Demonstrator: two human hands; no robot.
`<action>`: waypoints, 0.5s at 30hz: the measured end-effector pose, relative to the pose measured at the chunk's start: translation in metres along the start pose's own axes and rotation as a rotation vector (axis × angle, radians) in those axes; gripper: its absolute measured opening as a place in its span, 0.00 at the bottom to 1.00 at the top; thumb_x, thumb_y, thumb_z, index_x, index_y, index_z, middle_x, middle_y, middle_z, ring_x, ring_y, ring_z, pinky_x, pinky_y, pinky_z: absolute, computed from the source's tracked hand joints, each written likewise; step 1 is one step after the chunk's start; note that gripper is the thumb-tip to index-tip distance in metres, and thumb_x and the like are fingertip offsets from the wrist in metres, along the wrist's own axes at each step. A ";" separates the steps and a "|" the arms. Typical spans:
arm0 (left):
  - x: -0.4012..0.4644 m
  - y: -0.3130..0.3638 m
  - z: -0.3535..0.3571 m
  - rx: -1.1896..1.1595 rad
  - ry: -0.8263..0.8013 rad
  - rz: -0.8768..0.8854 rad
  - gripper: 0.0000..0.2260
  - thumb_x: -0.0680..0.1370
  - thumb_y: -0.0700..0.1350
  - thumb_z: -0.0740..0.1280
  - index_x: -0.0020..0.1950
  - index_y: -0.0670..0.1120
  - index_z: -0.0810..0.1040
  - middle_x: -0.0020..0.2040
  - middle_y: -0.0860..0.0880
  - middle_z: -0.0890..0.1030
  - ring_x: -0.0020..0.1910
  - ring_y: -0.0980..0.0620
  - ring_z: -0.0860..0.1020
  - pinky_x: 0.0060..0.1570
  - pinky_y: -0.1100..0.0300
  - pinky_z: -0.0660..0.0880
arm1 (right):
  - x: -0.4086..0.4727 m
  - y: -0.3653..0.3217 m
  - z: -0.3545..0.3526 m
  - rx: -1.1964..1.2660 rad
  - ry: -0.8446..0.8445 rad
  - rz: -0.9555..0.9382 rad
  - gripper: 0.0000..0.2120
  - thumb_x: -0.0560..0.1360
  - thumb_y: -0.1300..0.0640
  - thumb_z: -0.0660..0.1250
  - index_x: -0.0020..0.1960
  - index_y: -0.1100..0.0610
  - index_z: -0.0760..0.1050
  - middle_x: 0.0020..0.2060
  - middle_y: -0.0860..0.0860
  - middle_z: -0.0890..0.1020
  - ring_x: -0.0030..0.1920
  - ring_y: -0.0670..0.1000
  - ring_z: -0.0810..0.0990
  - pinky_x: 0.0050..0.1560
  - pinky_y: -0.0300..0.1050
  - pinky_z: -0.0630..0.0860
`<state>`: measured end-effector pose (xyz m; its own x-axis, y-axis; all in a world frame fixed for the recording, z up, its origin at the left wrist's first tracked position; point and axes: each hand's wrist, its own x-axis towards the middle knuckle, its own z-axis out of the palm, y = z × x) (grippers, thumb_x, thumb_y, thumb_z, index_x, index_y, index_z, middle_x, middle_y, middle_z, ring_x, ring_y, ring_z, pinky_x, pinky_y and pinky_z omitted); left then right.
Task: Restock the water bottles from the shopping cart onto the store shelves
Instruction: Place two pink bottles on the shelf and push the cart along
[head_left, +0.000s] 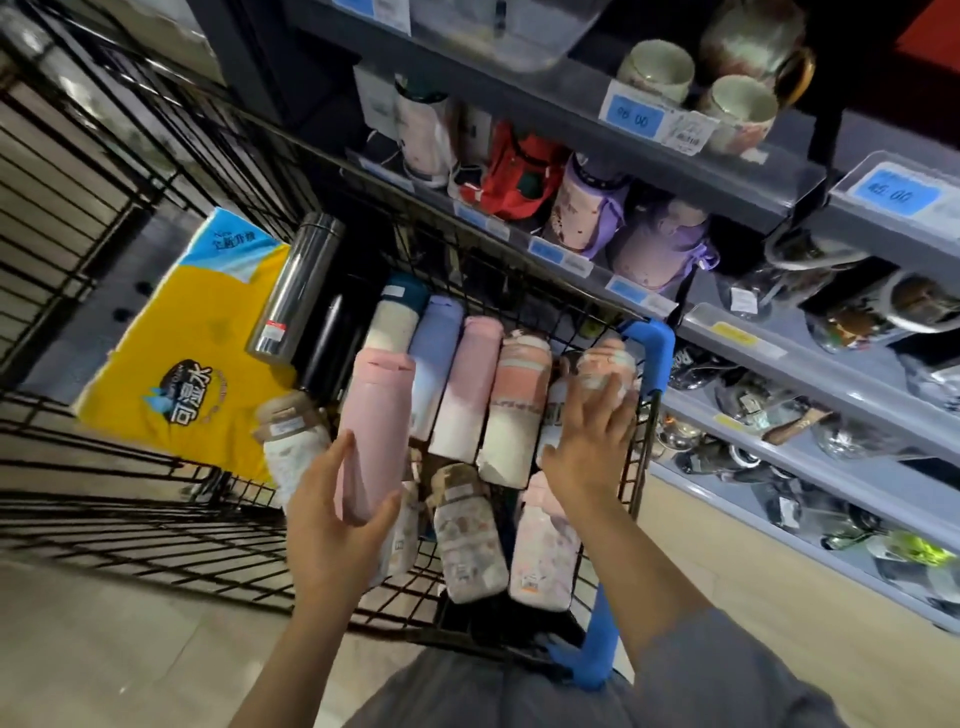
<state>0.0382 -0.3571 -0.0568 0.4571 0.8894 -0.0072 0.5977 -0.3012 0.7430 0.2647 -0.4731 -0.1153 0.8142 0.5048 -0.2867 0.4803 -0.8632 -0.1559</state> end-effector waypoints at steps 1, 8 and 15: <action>-0.001 -0.001 -0.001 0.019 -0.008 0.018 0.35 0.66 0.43 0.79 0.70 0.45 0.69 0.65 0.48 0.74 0.62 0.51 0.72 0.56 0.54 0.70 | 0.000 0.000 0.001 0.021 0.015 0.004 0.43 0.71 0.55 0.70 0.78 0.53 0.48 0.75 0.64 0.39 0.73 0.71 0.39 0.73 0.64 0.45; -0.005 -0.003 -0.005 -0.004 -0.013 0.039 0.35 0.66 0.44 0.78 0.70 0.47 0.69 0.65 0.46 0.74 0.62 0.47 0.72 0.57 0.51 0.70 | -0.006 0.002 -0.006 0.166 0.084 -0.023 0.44 0.68 0.58 0.73 0.77 0.55 0.52 0.77 0.62 0.44 0.75 0.66 0.43 0.74 0.61 0.52; -0.006 0.001 -0.003 -0.042 -0.034 -0.017 0.36 0.66 0.43 0.78 0.71 0.51 0.67 0.67 0.50 0.72 0.65 0.49 0.70 0.59 0.48 0.72 | -0.009 0.001 -0.007 0.149 0.052 -0.010 0.45 0.71 0.50 0.69 0.78 0.53 0.45 0.77 0.59 0.42 0.76 0.65 0.46 0.72 0.58 0.59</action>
<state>0.0340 -0.3612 -0.0536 0.4697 0.8818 -0.0423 0.5778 -0.2708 0.7699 0.2603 -0.4784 -0.1066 0.8272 0.5102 -0.2355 0.4381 -0.8480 -0.2983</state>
